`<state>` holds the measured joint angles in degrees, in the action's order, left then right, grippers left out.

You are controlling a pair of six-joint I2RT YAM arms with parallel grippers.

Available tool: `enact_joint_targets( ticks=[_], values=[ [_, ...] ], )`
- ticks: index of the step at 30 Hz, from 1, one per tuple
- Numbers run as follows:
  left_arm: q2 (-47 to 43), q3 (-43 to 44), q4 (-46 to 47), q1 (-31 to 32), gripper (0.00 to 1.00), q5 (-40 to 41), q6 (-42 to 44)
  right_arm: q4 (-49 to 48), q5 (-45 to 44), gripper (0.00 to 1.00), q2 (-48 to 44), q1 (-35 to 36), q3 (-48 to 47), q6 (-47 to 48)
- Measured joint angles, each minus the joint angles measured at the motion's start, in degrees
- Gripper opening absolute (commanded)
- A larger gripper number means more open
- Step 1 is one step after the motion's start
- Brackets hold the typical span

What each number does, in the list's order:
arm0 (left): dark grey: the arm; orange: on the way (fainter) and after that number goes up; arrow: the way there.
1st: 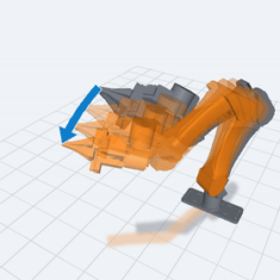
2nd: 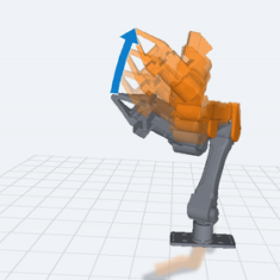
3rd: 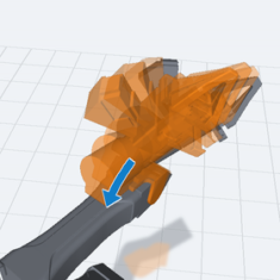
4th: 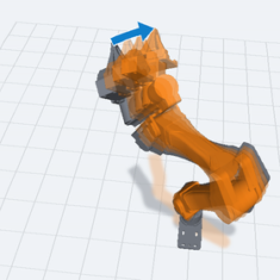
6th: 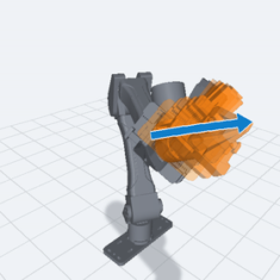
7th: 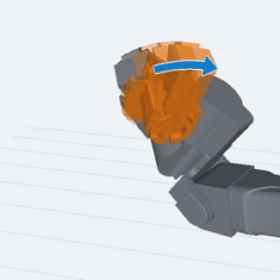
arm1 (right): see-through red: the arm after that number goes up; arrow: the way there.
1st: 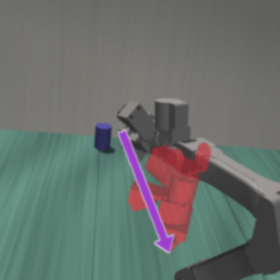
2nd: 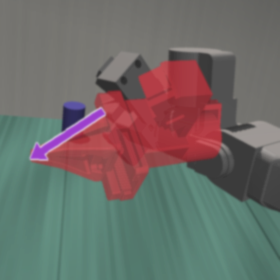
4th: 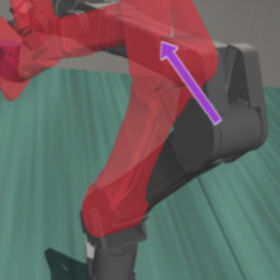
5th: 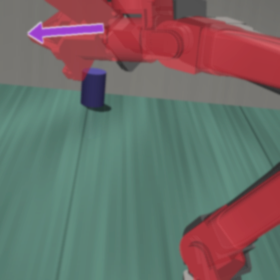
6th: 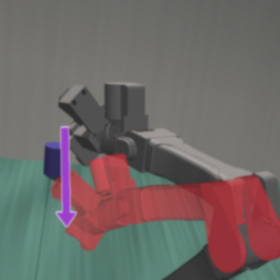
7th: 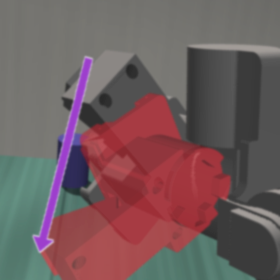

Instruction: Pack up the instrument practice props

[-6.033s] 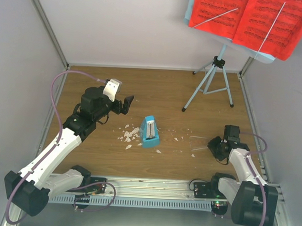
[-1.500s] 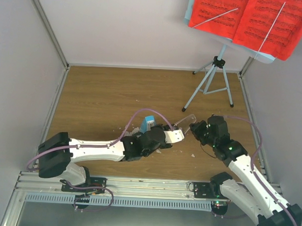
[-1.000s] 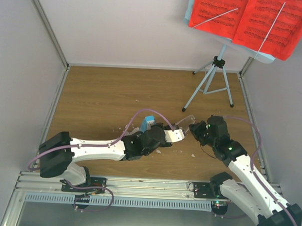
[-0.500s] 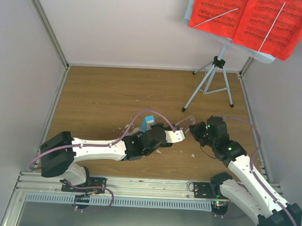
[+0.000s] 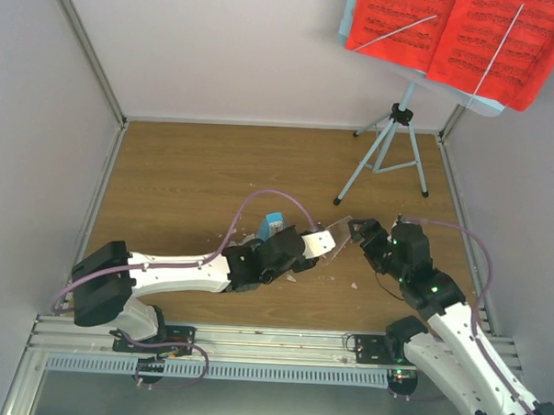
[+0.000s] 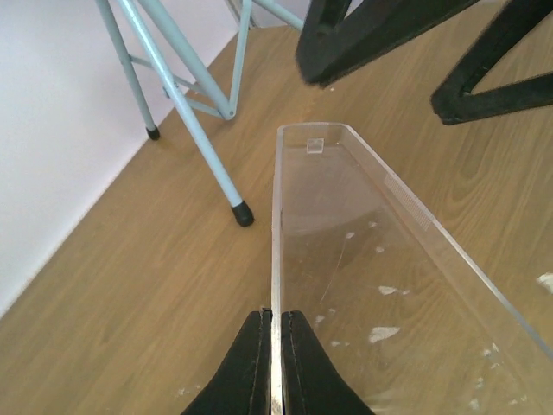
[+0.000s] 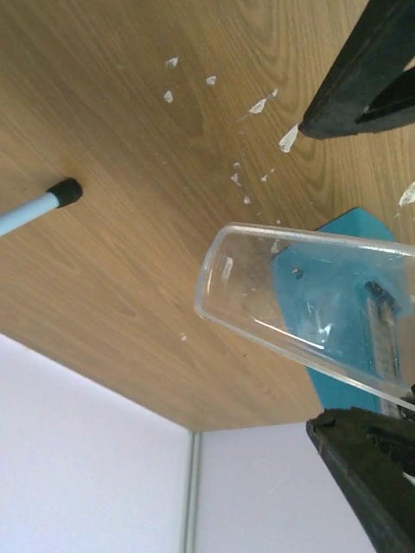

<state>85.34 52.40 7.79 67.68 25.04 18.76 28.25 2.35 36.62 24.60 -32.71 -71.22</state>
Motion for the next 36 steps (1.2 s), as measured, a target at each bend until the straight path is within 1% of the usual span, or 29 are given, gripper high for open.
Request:
enact_joint_targets(
  ticks=[3,4,10,13,15,18,20,26,32,36],
  values=[
    [-1.2,1.31,-2.64,-0.96,0.0,-2.49,-5.07,2.27,-1.68,0.98,-3.15,0.0,-0.87,1.62],
    [-1.86,1.81,-3.58,-1.49,0.0,-4.07,-7.28,3.19,-2.6,0.99,-4.63,0.0,-1.75,2.86],
    [-7.61,2.54,-6.01,-6.43,0.0,-14.32,-19.89,4.57,-5.07,1.0,-8.28,0.0,-5.86,8.92],
    [-10.43,2.56,-6.29,-9.66,0.0,-20.76,-26.6,1.97,-3.91,1.0,-10.21,0.0,-6.32,12.87],
    [-11.87,2.54,-6.29,-11.65,0.0,-24.81,-31.06,-1.68,-2.05,1.0,-12.28,0.0,-5.62,14.78],
    [-14.19,1.66,-5.44,-14.58,0.0,-31.1,-38.03,-10.14,2.27,1.0,-16.48,0.0,-3.06,16.55],
    [-15.93,0.17,-4.09,-16.33,0.0,-35.04,-42.53,-15.87,5.55,1.0,-17.62,0.0,-1.68,17.07],
    [-20.31,-5.53,2.45,-20.2,0.0,-45.13,-55.89,-29.11,15.43,1.0,-13.84,0.02,0.22,17.84],
    [-24.98,-9.29,8.76,-21.62,0.0,-49.2,-65.55,-37.77,19.65,1.0,-11.56,0.04,2.12,16.22],
    [-27.06,-10.34,12.74,-22.05,0.0,-50.23,-70.03,-46.49,22.16,1.0,-10.38,0.04,5.84,12.22]
  ],
)
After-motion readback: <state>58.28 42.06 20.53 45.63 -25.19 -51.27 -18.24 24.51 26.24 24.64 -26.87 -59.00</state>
